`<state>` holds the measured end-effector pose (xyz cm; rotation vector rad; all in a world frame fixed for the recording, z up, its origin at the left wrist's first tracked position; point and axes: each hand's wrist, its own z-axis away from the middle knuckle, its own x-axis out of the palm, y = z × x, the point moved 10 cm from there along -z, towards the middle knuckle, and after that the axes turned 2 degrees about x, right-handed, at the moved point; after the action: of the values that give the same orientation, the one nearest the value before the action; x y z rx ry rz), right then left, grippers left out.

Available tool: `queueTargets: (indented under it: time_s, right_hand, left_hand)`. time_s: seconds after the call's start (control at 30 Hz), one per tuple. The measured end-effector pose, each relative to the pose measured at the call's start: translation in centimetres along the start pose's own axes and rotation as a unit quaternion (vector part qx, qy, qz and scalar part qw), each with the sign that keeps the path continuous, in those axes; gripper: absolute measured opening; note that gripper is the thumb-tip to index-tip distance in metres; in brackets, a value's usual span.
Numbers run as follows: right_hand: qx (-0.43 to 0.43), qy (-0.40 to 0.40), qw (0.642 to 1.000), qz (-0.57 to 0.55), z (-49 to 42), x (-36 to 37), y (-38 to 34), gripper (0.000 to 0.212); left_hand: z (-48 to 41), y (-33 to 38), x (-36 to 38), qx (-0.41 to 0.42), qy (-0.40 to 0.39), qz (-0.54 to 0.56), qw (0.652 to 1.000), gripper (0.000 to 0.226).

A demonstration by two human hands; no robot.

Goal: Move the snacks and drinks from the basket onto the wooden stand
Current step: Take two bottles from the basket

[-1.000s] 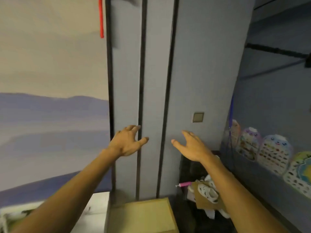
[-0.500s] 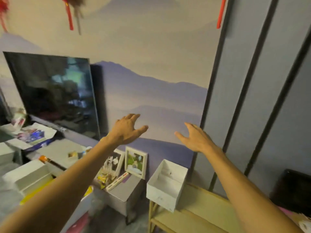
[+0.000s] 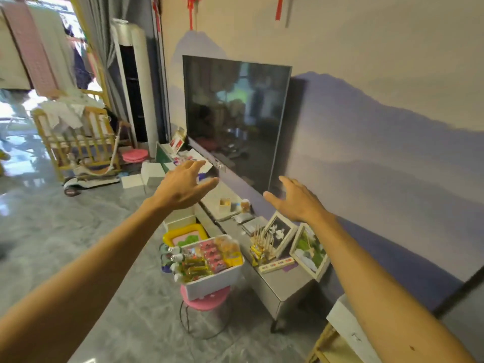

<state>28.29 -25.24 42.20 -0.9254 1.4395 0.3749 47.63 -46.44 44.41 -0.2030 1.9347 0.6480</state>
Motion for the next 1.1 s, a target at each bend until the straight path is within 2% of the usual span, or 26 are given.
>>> queueTargets:
  time_s: [0.23,0.33,0.57,0.73,1.0,1.1]
  right_hand:
    - [-0.06,-0.078,0.995,-0.009,-7.4,9.2,-8.2,0.089]
    - [-0.071,-0.105,0.992,-0.009,-10.9,13.4,-9.5,0.094]
    - [-0.161,-0.2,0.966,-0.004,-20.3,23.6,-11.5,0.084]
    - [-0.223,-0.285,0.932,0.019,-29.7,33.7,-12.3,0.1]
    - [-0.333,-0.403,0.848,0.083,-36.3,52.8,-14.9,0.08]
    - [-0.353,-0.431,0.825,0.101,-37.5,62.6,-14.6,0.086]
  left_hand:
    - [1.3,-10.9,3.2,-0.102,-0.024,0.002,0.994,0.082]
    - [1.2,-14.7,6.2,-0.148,-0.028,0.007,0.989,0.086]
    - [-1.4,-22.5,15.7,-0.271,-0.033,0.036,0.961,0.098]
    - [-3.4,-27.7,23.0,-0.382,-0.019,0.064,0.922,0.104]
    - [-2.4,-37.1,38.7,-0.545,0.01,0.131,0.828,0.113]
    - [-1.7,-40.6,44.5,-0.574,0.023,0.161,0.803,0.1]
